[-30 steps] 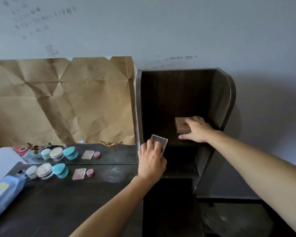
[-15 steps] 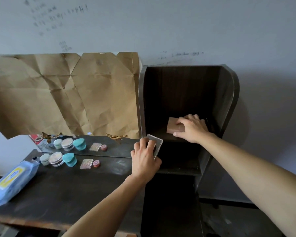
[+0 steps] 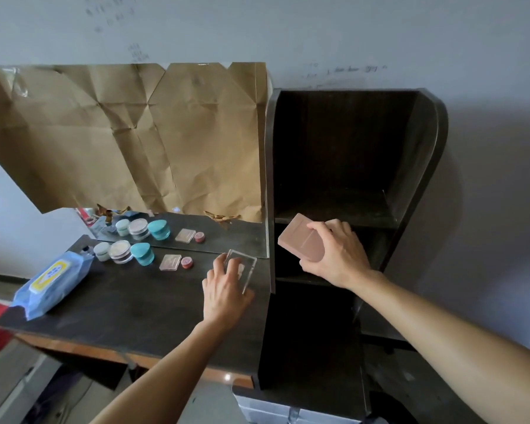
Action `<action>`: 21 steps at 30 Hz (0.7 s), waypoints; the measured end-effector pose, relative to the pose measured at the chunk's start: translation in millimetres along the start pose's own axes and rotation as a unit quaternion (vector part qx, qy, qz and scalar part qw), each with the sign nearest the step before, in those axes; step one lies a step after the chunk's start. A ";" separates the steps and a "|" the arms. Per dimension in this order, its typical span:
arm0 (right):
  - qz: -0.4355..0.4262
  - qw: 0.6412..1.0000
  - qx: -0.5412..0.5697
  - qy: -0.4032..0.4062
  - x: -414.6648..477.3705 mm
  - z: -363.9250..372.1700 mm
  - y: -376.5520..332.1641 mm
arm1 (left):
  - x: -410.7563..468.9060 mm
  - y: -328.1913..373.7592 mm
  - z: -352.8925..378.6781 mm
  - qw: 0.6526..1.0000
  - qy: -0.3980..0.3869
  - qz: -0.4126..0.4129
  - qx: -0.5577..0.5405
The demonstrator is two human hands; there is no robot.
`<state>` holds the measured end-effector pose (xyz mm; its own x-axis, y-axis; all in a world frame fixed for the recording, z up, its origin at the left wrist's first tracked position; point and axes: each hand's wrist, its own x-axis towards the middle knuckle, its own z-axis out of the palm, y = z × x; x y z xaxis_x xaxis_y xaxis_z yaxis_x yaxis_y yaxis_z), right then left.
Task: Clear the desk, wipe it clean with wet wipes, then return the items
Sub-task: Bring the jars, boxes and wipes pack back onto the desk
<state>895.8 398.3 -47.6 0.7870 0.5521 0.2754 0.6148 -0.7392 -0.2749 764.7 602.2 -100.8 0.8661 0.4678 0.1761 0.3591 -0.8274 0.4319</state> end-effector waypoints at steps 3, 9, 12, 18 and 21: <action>0.016 0.999 0.037 -0.020 -18.2 24.6 -24.1 | -14.5 -29.9 -1.7 0.999 -0.026 -0.034 0.017; 0.058 0.987 0.066 -0.131 -29.7 76.8 -74.9 | -30.2 -92.7 -9.6 0.993 -0.057 -0.091 0.042; 0.079 0.975 0.096 -0.184 -27.4 103.3 -101.3 | -26.8 -127.9 -16.6 0.992 -0.059 -0.110 0.036; 0.125 0.960 0.102 -0.229 -0.7 171.6 -163.6 | -4.9 -216.3 -35.2 0.986 -0.099 -0.125 0.040; 0.167 0.951 0.102 -0.241 17.6 208.3 -198.0 | 12.0 -263.4 -46.8 0.983 -0.129 -0.119 0.045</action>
<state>798.7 634.7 -180.2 0.8418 0.4493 -0.2990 0.2858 -0.8411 -0.4593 664.2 840.2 -171.1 0.8093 0.5665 -0.1553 0.5812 -0.7342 0.3508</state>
